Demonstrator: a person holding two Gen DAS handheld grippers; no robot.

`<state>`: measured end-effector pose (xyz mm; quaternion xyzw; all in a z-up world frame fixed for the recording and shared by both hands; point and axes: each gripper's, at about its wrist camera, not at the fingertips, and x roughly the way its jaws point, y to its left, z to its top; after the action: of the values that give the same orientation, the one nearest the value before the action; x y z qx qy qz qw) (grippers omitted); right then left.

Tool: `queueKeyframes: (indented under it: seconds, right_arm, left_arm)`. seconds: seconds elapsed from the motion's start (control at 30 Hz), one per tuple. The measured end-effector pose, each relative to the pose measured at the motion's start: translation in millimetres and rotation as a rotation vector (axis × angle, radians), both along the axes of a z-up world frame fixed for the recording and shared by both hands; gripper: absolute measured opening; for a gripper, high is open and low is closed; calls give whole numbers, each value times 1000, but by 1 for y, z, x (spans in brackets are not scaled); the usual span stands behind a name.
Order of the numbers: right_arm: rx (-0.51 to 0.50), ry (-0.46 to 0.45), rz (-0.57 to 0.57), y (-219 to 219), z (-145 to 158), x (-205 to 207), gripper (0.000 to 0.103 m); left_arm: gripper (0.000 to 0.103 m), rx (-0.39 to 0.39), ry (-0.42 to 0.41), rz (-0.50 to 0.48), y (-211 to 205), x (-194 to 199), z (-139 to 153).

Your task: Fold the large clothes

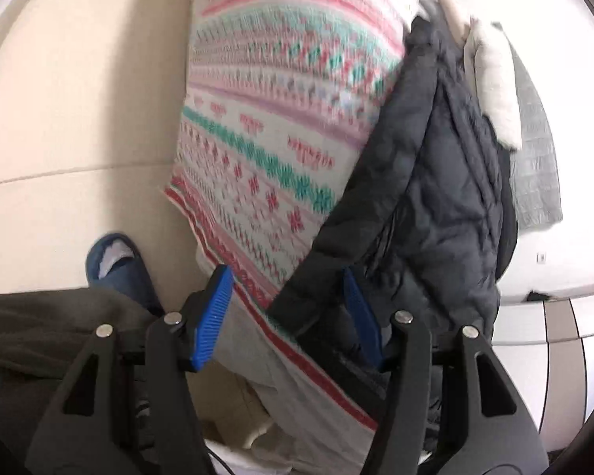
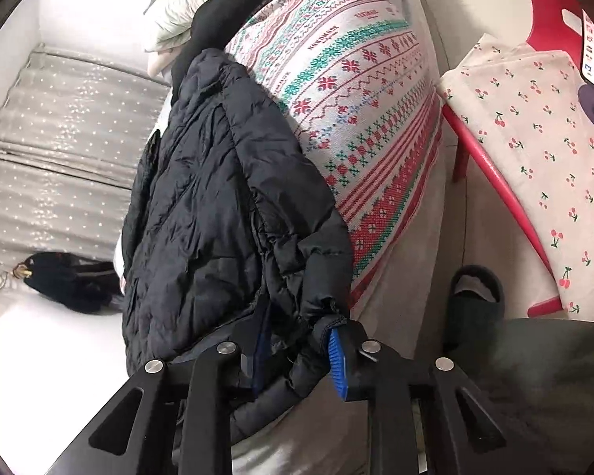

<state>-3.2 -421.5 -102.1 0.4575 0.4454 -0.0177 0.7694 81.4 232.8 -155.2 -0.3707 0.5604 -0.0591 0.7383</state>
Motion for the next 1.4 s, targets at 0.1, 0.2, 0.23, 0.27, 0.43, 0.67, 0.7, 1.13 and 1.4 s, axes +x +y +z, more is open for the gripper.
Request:
queueKeyframes:
  seconds: [0.1,0.2,0.23,0.27,0.43,0.67,0.7,1.13,1.4]
  right_arm:
    - [-2,6,2,2,-1,3,33]
    - [-14,-11,6,6,1,4,28]
    - [-16,-18,2,6,2,3,20]
    - [-20,-32,-4,5,4,1,17]
    - [-34,-121,-30,4,19,-11,8]
    - [-82,-189,-22,9,35,-15,11]
    - [-86,-186,-22,8,35,-14,12]
    - [-4,-153,-38,11,23,-5,19]
    - [-30,-203,-27,14,31,-11,8]
  left_arm:
    - [59,-64,38,-60,-16,5,-11]
    - [56,-105,14,-57,-20,4,-12]
    - [52,-124,-5,-59,-19,3,-10]
    - [37,-140,-23,-57,-18,1,-8]
    - [6,-60,-117,-82,-23,-4,10]
    - [76,79,-60,1,-11,-5,4]
    - [76,91,-68,13,-8,-6,4]
    - [79,-271,31,99,-10,0,-48]
    - [10,-307,-132,123,-17,-13,-18]
